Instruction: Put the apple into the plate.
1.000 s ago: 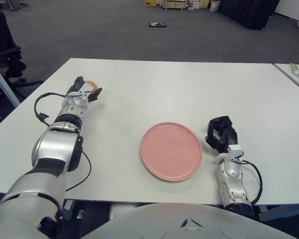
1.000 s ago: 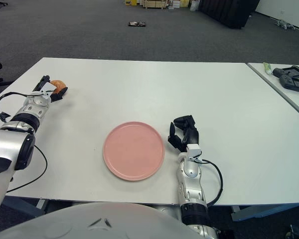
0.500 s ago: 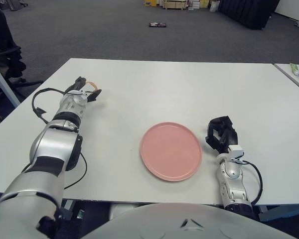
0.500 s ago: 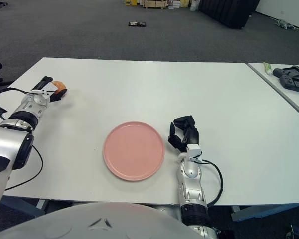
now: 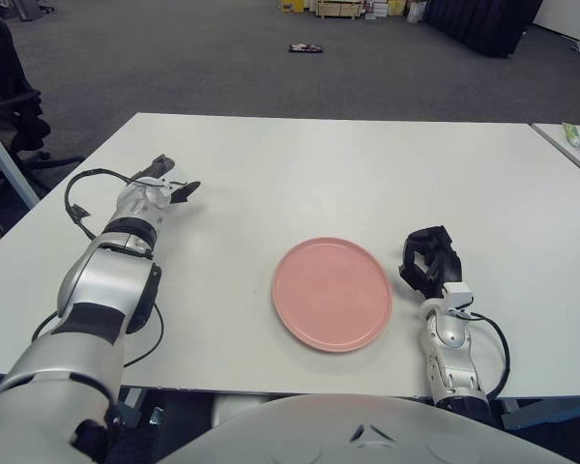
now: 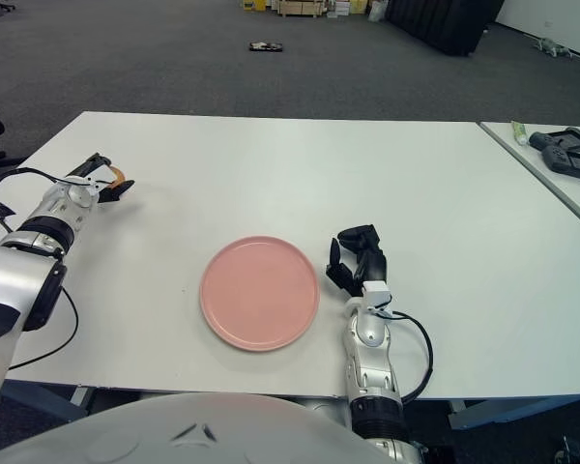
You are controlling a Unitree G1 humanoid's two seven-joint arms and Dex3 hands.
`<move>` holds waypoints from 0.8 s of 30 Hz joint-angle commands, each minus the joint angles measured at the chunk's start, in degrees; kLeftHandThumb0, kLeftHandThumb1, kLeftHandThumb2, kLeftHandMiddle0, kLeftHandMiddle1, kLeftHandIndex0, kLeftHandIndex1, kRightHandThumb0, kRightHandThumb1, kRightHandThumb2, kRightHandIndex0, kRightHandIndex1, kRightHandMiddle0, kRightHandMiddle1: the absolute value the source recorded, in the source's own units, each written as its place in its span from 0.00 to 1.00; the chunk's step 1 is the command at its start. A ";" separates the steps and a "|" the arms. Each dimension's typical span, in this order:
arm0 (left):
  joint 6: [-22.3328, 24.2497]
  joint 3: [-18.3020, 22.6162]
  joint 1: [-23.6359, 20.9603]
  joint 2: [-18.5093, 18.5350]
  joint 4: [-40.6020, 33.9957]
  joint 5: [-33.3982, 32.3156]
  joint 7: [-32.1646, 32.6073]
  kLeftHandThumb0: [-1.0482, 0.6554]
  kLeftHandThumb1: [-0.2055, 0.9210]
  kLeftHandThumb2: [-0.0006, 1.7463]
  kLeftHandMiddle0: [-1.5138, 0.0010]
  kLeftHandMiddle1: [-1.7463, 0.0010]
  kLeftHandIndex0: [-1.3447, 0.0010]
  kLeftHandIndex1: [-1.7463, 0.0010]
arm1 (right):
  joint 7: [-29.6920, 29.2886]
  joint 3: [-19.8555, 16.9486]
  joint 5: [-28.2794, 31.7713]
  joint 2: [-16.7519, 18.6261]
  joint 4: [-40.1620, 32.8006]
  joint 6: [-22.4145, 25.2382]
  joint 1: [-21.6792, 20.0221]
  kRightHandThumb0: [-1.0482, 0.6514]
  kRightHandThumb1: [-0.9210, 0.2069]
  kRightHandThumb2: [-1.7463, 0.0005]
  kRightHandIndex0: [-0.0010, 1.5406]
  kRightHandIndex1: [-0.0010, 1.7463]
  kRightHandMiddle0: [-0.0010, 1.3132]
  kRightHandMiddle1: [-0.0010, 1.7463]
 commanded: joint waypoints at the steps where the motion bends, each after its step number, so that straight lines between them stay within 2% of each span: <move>1: -0.97 -1.15 -1.27 0.88 0.57 1.41 -1.73 0.04 1.00 0.31 1.00 0.66 1.00 0.43 | -0.61 -0.56 0.14 0.29 1.38 3.30 1.97 0.39 0.22 0.50 0.36 0.76 0.26 1.00; 2: -1.79 -1.42 -1.15 1.01 0.56 1.59 -2.26 0.04 1.00 0.32 0.99 0.61 1.00 0.39 | -0.54 -0.55 0.16 0.24 1.32 3.43 1.99 0.39 0.22 0.50 0.36 0.76 0.26 1.00; 4: -3.20 -1.78 -0.95 1.20 0.54 1.81 -3.04 0.05 1.00 0.32 0.95 0.45 0.97 0.25 | -0.37 -0.52 0.20 0.14 1.25 3.54 2.04 0.39 0.21 0.51 0.35 0.75 0.25 1.00; 5: -3.68 -1.85 -0.89 1.27 0.53 1.86 -3.26 0.06 1.00 0.33 0.90 0.38 0.92 0.17 | -0.29 -0.51 0.23 0.09 1.24 3.53 2.07 0.39 0.21 0.51 0.35 0.75 0.25 1.00; 8: -4.86 -1.93 -0.78 1.42 0.57 1.92 -3.77 0.09 0.97 0.35 0.83 0.28 0.83 0.07 | -0.16 -0.48 0.23 -0.02 1.60 3.39 1.87 0.39 0.21 0.51 0.35 0.75 0.25 1.00; 14: -5.93 -2.53 -0.97 1.67 0.50 2.32 -4.80 0.12 0.93 0.38 0.76 0.17 0.74 0.01 | -0.32 -0.38 -0.07 -0.11 2.01 2.99 1.69 0.39 0.21 0.51 0.35 0.75 0.25 1.00; 15: -6.08 -2.74 -1.06 1.73 0.45 2.48 -5.01 0.13 0.92 0.39 0.70 0.12 0.70 0.00 | -0.39 -0.36 -0.14 -0.09 1.89 3.05 1.75 0.39 0.21 0.51 0.35 0.75 0.25 1.00; 17: -6.49 -3.20 -1.12 1.87 0.46 2.91 -5.58 0.13 0.92 0.40 0.66 0.08 0.67 0.00 | -0.50 -0.32 -0.20 -0.02 1.55 3.43 1.85 0.39 0.20 0.52 0.35 0.75 0.25 1.00; 24: -7.59 -4.15 -1.43 2.31 0.48 3.60 -8.03 0.15 0.93 0.41 0.58 0.02 0.59 0.00 | -0.80 -0.38 -0.15 0.18 1.10 4.80 1.58 0.39 0.20 0.51 0.35 0.75 0.25 1.00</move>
